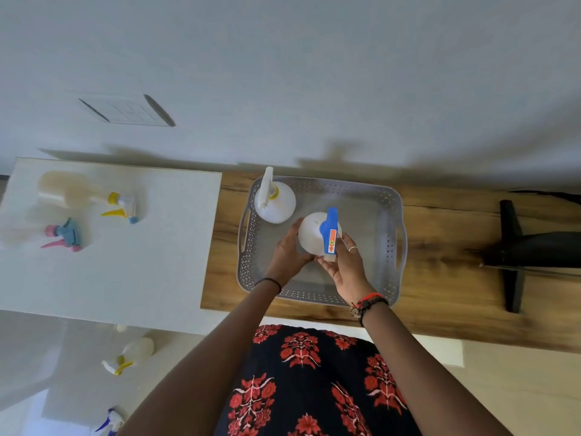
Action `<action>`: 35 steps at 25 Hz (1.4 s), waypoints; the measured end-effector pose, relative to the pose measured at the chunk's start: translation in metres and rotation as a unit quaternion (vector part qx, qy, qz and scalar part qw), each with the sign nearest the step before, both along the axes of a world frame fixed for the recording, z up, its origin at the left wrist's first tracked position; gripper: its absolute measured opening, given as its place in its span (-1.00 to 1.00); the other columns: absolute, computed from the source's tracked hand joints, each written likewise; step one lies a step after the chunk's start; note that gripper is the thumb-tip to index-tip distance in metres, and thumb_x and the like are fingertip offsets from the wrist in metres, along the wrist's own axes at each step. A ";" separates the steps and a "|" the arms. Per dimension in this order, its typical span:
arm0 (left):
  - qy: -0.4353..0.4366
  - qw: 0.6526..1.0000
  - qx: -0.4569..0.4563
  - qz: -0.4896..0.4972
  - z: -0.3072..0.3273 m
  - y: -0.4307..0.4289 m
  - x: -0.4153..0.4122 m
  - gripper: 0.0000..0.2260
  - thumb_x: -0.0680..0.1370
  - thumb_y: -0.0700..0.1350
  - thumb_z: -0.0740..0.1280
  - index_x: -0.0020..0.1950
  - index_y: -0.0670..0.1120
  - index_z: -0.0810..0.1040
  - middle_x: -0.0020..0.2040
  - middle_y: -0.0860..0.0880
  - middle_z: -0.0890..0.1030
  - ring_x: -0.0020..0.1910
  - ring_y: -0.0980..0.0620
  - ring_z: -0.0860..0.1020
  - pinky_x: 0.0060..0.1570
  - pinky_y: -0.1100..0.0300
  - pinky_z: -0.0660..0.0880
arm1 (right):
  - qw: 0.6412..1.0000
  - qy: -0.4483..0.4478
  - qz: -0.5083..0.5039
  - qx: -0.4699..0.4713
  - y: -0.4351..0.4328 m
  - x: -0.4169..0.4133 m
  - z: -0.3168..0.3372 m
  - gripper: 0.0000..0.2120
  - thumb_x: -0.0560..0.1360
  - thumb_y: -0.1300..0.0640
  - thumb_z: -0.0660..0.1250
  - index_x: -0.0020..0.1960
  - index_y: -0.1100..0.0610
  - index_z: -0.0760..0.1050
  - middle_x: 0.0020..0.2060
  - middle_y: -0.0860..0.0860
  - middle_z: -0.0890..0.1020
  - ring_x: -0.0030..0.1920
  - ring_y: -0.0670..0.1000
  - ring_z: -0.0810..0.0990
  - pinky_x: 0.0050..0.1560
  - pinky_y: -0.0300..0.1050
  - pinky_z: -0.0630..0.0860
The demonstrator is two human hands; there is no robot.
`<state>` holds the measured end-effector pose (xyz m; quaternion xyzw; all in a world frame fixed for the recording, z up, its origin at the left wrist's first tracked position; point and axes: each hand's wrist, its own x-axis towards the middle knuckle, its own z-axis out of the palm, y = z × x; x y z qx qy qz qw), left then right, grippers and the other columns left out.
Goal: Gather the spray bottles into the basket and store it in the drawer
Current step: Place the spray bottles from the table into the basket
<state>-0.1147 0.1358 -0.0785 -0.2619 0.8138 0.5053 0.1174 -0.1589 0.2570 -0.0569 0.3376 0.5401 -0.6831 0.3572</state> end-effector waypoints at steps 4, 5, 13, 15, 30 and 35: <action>-0.028 0.998 0.040 0.035 0.003 0.005 -0.002 -0.21 0.41 -0.20 0.49 0.52 -0.19 0.13 0.43 -0.20 0.39 0.41 -0.13 0.38 0.40 -0.02 0.35 | 0.999 -0.006 -0.027 -0.020 -0.004 -0.003 -0.001 -0.54 0.60 0.12 0.23 0.48 0.08 0.25 0.14 0.08 0.56 0.11 0.05 0.60 0.09 -0.04 0.60; -0.041 0.995 0.065 0.071 0.004 0.010 -0.002 -0.22 0.43 -0.21 0.47 0.53 -0.21 0.10 0.44 -0.22 0.36 0.42 -0.14 0.36 0.40 -0.05 0.35 | 0.999 -0.014 -0.040 -0.023 -0.005 -0.003 -0.001 -0.54 0.59 0.13 0.23 0.47 0.10 0.25 0.20 0.14 0.53 0.18 0.11 0.58 0.01 -0.08 0.62; -0.105 0.849 0.358 0.374 0.020 0.046 -0.004 -0.68 0.58 -0.31 0.14 0.32 -0.25 0.45 0.22 -0.35 0.56 0.07 -0.10 0.55 0.14 0.07 0.50 | 0.997 -0.030 -0.069 -0.003 -0.012 -0.002 -0.004 -0.62 0.59 0.12 0.23 0.38 0.21 0.35 0.01 0.13 0.60 -0.06 0.04 0.61 -0.16 -0.20 0.57; -0.081 0.841 0.375 0.383 0.023 0.043 -0.009 -0.67 0.59 -0.32 0.11 0.34 -0.26 0.44 0.22 -0.33 0.57 0.09 -0.07 0.56 0.20 0.07 0.49 | 0.997 -0.024 -0.080 -0.005 -0.014 -0.006 -0.005 -0.63 0.59 0.15 0.23 0.38 0.19 0.35 -0.11 0.06 0.58 -0.11 -0.01 0.61 -0.16 -0.23 0.57; -0.048 0.815 0.409 0.408 0.022 0.018 -0.040 -0.59 0.58 -0.41 0.03 0.44 -0.27 0.30 0.16 -0.23 0.59 -0.19 0.15 0.65 -0.15 0.33 0.53 | 0.995 -0.016 -0.102 -0.005 -0.035 -0.034 -0.007 -0.66 0.57 0.32 0.21 0.34 0.30 0.38 0.16 0.23 0.53 -0.04 0.05 0.61 -0.04 -0.21 0.57; -0.096 0.855 0.330 0.388 0.022 0.017 -0.026 -0.61 0.59 -0.30 0.12 0.43 -0.21 0.31 0.13 -0.15 0.51 0.12 0.00 0.48 0.25 0.10 0.44 | 0.994 -0.049 -0.094 0.040 -0.034 -0.019 -0.001 -0.77 0.56 0.37 0.15 0.19 0.26 0.42 -0.19 0.12 0.48 -0.25 0.01 0.51 -0.12 -0.19 0.54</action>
